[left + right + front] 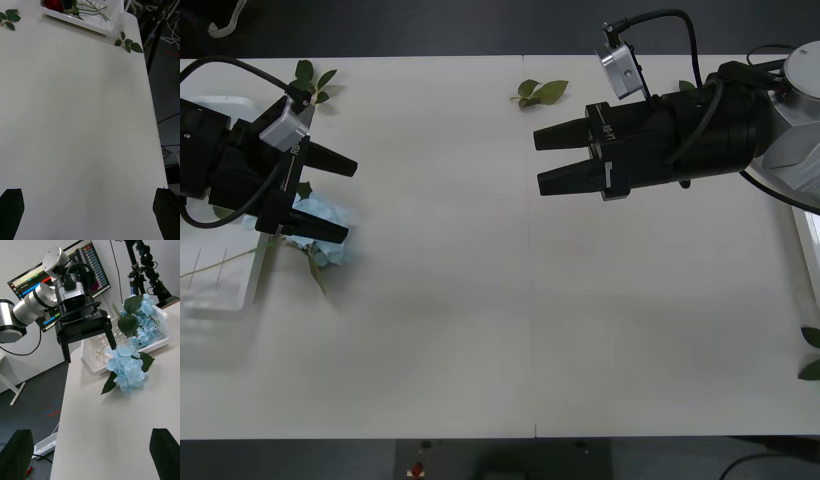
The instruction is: Put the red flowers into the right box and the blue flowers into the left box
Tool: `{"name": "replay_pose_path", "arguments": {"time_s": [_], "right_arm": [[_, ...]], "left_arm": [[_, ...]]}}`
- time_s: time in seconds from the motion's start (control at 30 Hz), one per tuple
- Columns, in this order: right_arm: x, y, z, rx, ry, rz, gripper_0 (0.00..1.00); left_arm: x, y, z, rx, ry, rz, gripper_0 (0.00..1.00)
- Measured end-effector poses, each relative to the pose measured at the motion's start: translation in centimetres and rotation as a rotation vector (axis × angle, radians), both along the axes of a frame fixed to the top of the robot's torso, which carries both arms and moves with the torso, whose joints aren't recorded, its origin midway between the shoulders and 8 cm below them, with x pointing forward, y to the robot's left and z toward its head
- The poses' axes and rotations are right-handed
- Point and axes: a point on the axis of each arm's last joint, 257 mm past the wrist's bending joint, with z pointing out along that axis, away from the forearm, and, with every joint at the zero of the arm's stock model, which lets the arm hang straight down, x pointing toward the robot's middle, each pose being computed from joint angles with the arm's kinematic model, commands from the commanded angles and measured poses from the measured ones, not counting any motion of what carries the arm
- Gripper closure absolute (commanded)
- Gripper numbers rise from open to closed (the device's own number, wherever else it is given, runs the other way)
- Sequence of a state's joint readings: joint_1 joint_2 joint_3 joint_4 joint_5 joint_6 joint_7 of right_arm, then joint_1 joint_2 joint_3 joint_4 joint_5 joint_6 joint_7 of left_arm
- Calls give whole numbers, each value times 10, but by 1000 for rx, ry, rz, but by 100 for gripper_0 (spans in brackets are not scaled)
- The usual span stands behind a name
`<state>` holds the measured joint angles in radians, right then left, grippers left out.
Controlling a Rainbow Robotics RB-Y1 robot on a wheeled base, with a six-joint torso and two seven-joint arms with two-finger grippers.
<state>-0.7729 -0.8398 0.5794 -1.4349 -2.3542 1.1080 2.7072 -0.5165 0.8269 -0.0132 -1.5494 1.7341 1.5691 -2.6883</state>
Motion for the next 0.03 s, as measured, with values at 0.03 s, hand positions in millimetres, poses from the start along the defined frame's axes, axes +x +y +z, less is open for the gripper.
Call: {"name": "replay_pose_path", "arguments": {"time_s": [0.03], "right_arm": [[0, 0, 0, 0, 0, 0, 9]], "left_arm": [[0, 0, 0, 0, 0, 0, 0]]}}
